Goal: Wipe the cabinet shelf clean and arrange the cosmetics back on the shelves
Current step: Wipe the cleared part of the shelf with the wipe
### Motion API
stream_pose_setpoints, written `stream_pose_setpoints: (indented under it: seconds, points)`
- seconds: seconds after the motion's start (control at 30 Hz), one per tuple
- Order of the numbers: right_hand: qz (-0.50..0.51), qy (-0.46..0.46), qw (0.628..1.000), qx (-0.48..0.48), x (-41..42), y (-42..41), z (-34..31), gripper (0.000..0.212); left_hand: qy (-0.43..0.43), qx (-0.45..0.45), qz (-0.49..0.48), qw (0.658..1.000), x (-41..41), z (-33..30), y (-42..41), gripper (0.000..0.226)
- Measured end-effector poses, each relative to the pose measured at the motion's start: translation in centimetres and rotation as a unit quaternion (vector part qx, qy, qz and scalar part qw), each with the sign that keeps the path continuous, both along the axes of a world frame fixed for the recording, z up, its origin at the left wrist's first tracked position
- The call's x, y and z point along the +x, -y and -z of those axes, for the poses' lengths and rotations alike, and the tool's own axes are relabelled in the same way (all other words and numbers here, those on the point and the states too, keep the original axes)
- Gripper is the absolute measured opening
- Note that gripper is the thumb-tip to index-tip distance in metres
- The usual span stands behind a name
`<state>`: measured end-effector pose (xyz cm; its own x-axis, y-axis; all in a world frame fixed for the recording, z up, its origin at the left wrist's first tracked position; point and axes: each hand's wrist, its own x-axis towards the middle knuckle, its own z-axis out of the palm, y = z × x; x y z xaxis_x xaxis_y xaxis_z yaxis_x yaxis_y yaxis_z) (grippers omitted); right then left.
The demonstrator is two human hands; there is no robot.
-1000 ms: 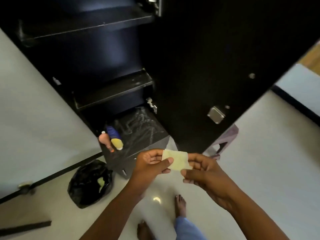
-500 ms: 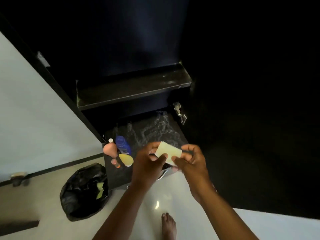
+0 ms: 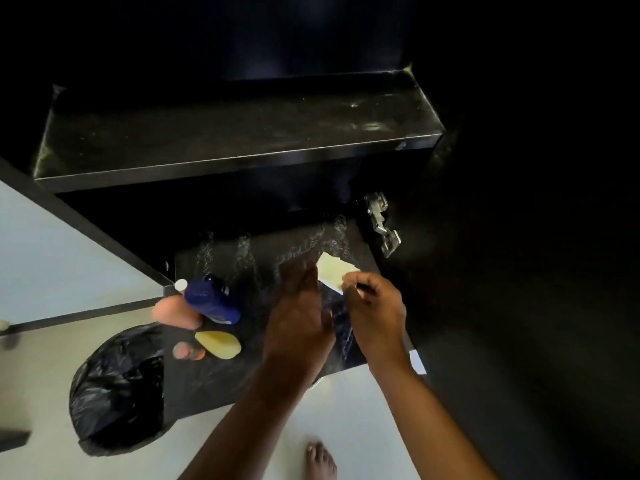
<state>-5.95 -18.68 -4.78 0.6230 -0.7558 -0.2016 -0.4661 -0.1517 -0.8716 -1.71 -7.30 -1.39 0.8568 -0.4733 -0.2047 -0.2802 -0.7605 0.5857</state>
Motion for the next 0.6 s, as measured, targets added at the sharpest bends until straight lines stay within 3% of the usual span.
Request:
stream_pose_setpoints:
  seconds: [0.13,0.2,0.4,0.5,0.6]
  points:
    - [-0.029,0.008,0.980,-0.196,-1.3,-0.8,-1.5,0.018,0.035,0.094,0.019,0.995,-0.6,1.4,-0.9,0.087]
    - [-0.069,-0.019,0.966,-0.250,-0.3,-0.6,-0.8,0.021,0.047,0.146,0.031,0.988,-0.5,1.4,-0.9,0.094]
    - [-0.252,-0.138,0.910,-0.298,1.9,-1.1,0.3,0.039,0.062,0.182,0.026,0.981,0.1,0.7,-0.6,0.085]
    - [-0.256,-0.160,0.904,-0.304,2.3,-0.6,-0.1,0.046,0.033,0.189,0.033,0.981,0.2,0.6,-0.8,0.097]
    - [-0.241,-0.176,0.878,-0.374,4.7,0.3,-0.8,0.044,0.024,0.198,0.051,0.979,0.2,0.8,-1.0,0.103]
